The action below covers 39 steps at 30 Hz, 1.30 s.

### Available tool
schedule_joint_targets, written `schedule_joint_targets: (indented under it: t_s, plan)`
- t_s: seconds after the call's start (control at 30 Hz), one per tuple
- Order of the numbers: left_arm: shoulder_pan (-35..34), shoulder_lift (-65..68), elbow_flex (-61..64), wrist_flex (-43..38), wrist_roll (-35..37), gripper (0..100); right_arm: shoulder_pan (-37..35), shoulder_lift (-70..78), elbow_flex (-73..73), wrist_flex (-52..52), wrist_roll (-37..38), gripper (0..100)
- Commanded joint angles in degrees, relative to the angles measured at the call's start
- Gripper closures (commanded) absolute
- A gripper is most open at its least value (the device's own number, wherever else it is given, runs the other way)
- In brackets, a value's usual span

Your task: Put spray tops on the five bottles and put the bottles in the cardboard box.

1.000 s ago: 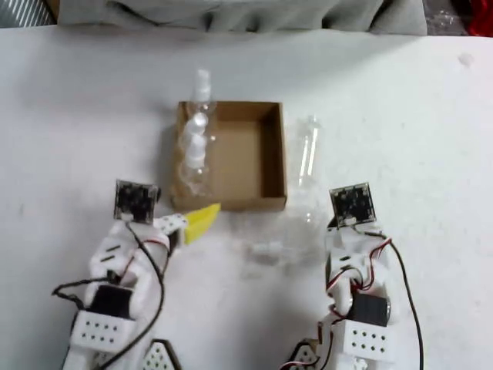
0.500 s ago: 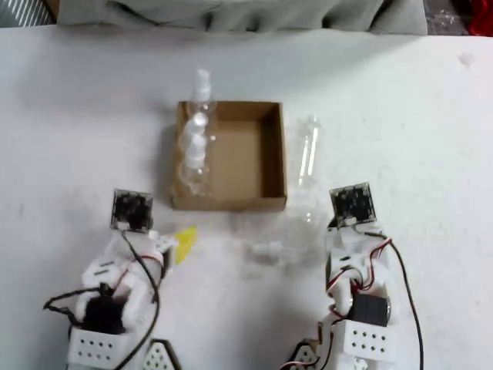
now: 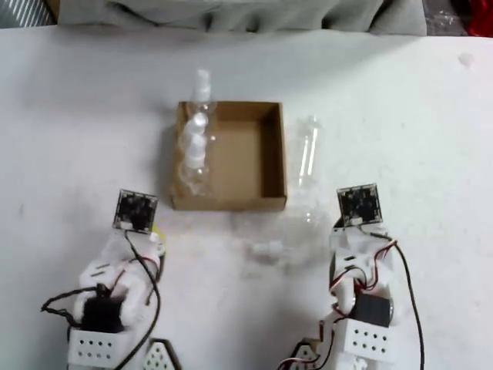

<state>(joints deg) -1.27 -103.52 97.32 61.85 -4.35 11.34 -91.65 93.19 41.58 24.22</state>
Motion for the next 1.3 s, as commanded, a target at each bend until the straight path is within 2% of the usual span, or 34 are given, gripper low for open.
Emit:
schedule_joint_targets:
  t_s: [0.0, 0.27, 0.37, 0.47, 0.67, 0.73, 0.87, 1.07, 1.27]
  plan:
    - [-1.2, -0.9, -0.3, 0.3, -1.0, 98, 0.5, 0.0, -10.8, 7.6, 0.1, 98.4]
    - [-1.2, -0.9, -0.3, 0.3, -1.1, 98, 0.5, 1.2, -27.7, 17.4, 0.1, 98.4]
    - [-1.7, -0.9, -0.3, 0.3, -1.1, 98, 0.5, 6.6, -32.8, 18.8, -0.2, 98.4]
    - [-1.7, -0.9, -0.3, 0.3, -1.1, 98, 0.2, 15.9, -38.4, 20.6, -3.6, 98.4]
    - [-1.7, -0.9, -0.3, 0.3, -1.1, 98, -9.5, 34.5, -46.5, 31.6, -5.5, 98.4]
    - [-1.7, -0.9, -0.3, 0.3, -1.1, 98, -11.9, 38.1, -47.6, 33.3, -8.8, 98.4]
    - [-1.7, -0.9, -0.3, 0.3, -1.1, 98, -14.0, 41.5, -48.3, 32.7, -20.5, 98.4]
    - [-1.7, -0.9, -0.3, 0.3, -1.1, 98, -22.2, 45.8, -47.8, 29.1, -22.2, 96.3]
    - [-1.7, -0.9, -0.3, 0.3, -1.1, 98, -23.3, 53.9, -47.8, 24.0, -33.7, 86.3]
